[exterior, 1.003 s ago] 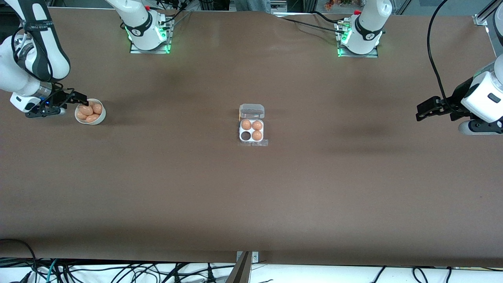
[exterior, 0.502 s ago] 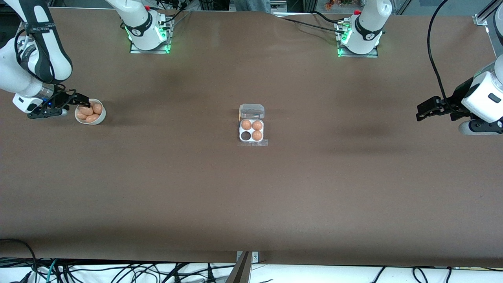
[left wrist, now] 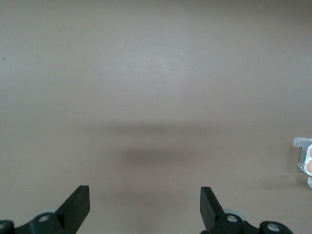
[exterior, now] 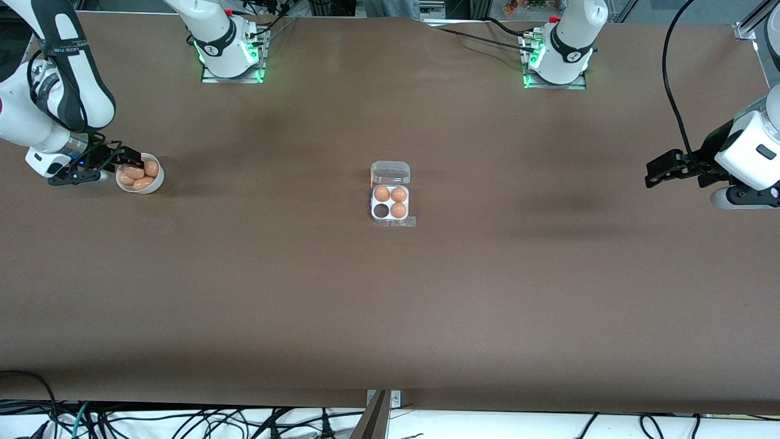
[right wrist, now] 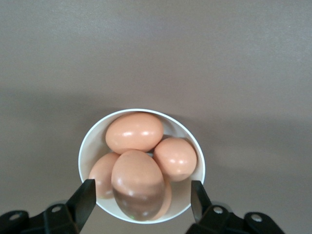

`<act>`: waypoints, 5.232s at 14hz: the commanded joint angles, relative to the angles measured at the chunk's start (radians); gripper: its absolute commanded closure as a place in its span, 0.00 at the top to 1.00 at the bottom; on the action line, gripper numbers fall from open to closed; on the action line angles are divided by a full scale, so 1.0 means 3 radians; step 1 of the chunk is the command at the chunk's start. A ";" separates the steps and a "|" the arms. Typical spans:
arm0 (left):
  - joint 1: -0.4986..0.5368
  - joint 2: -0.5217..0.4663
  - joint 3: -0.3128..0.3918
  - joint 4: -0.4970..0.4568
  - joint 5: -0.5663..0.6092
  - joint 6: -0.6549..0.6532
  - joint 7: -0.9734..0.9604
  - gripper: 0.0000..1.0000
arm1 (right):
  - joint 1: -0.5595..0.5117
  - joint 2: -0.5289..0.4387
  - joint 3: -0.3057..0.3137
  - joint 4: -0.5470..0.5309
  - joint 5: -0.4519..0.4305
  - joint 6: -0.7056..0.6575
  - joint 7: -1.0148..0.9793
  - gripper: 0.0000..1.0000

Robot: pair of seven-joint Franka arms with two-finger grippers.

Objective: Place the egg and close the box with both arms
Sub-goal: 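Lower the right gripper and grasp one brown egg from the bowl, then carry the egg with the right gripper toward the clear egg box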

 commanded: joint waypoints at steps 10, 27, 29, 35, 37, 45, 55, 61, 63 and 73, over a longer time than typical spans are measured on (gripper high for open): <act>0.0023 0.0046 -0.0009 0.0110 -0.0049 -0.0075 0.0028 1.00 | 0.0004 0.0013 0.0040 -0.0019 0.0166 0.0024 -0.0120 0.60; 0.0023 0.0046 -0.0009 0.0110 -0.0044 -0.0075 0.0023 1.00 | 0.0009 0.0018 0.0040 0.0057 0.0171 -0.0033 -0.0084 0.36; 0.0017 0.0046 -0.0009 0.0110 -0.0044 -0.0075 0.0018 1.00 | 0.0009 0.0018 0.0045 0.0078 0.0171 -0.0063 -0.0084 0.36; 0.0012 0.0046 -0.0009 0.0110 -0.0044 -0.0075 0.0018 1.00 | 0.0131 0.0024 0.0045 0.0486 0.0207 -0.0666 0.0018 0.36; 0.0007 0.0046 -0.0009 0.0110 -0.0044 -0.0075 0.0013 1.00 | 0.0269 0.0029 0.0045 0.0670 0.0207 -0.0906 0.0217 0.36; 0.0007 0.0046 -0.0009 0.0110 -0.0044 -0.0075 0.0018 1.00 | 0.1066 0.0432 0.0045 0.1647 0.0942 -0.1970 0.1423 0.36; -0.0003 0.0046 -0.0014 0.0110 -0.0049 -0.0075 0.0013 1.00 | 0.1410 0.0745 0.0310 0.2041 0.1945 -0.1900 0.2028 0.36; -0.0008 0.0046 -0.0014 0.0105 -0.0054 -0.0075 0.0013 1.00 | 0.1374 0.0750 0.0745 0.1985 0.2103 -0.1276 0.1493 0.36; -0.0013 0.0046 -0.0014 0.0110 -0.0054 -0.0075 0.0013 1.00 | 0.1394 0.0750 0.0817 0.1868 0.2470 -0.1051 0.0901 0.36; -0.0018 0.0046 -0.0024 0.0105 -0.0054 -0.0075 0.0013 1.00 | 0.1609 0.1143 0.0858 0.1765 0.3995 -0.0978 -0.2745 0.36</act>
